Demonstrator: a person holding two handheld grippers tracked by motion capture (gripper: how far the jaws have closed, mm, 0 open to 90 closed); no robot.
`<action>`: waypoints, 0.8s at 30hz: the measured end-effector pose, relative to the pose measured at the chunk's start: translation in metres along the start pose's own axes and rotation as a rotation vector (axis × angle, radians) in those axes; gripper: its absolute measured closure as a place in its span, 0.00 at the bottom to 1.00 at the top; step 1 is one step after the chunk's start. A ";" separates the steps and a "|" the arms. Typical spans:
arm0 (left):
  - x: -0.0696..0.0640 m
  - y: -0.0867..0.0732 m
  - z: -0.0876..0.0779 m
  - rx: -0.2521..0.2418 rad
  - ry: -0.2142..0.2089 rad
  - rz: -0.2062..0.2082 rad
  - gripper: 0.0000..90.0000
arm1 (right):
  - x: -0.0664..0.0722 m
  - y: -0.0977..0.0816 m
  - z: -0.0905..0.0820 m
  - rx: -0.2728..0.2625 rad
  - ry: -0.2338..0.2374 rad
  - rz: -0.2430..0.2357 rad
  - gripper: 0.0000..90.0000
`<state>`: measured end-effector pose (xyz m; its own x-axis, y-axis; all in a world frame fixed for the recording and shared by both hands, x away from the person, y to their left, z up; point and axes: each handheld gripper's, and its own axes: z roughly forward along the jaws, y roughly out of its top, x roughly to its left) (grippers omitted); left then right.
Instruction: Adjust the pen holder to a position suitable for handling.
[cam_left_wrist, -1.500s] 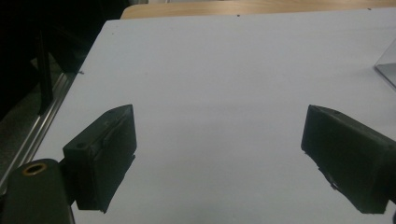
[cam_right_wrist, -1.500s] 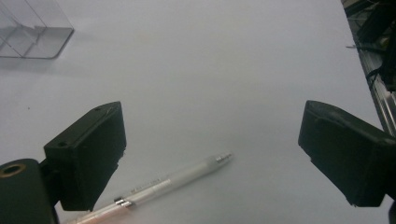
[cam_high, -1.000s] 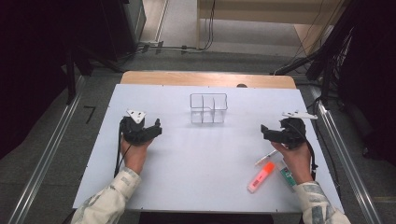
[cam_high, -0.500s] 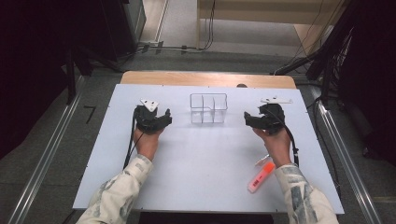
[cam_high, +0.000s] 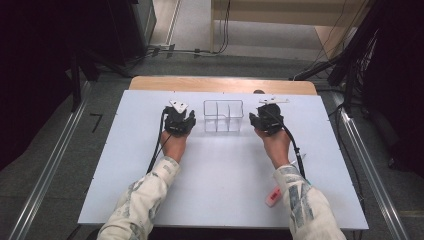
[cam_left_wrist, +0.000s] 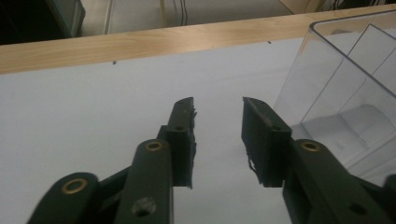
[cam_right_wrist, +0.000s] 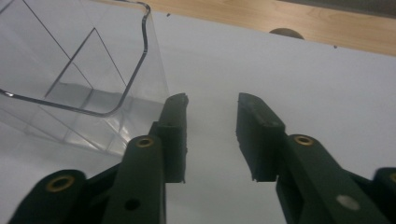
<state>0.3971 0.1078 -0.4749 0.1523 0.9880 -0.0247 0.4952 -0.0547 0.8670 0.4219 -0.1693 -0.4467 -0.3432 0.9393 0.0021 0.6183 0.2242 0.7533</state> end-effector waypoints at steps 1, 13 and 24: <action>0.000 0.000 0.002 0.003 -0.003 -0.008 0.79 | -0.001 0.000 0.003 0.003 0.005 0.009 0.80; -0.001 0.000 0.015 0.034 -0.051 -0.026 1.00 | 0.005 -0.007 0.024 0.017 0.128 -0.022 0.98; -0.013 0.001 0.019 0.030 -0.096 -0.020 1.00 | 0.011 -0.006 0.030 0.025 0.130 -0.032 0.98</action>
<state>0.4121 0.0919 -0.4828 0.2228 0.9706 -0.0912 0.5244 -0.0404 0.8505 0.4352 -0.1529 -0.4711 -0.4504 0.8905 0.0649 0.6223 0.2609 0.7380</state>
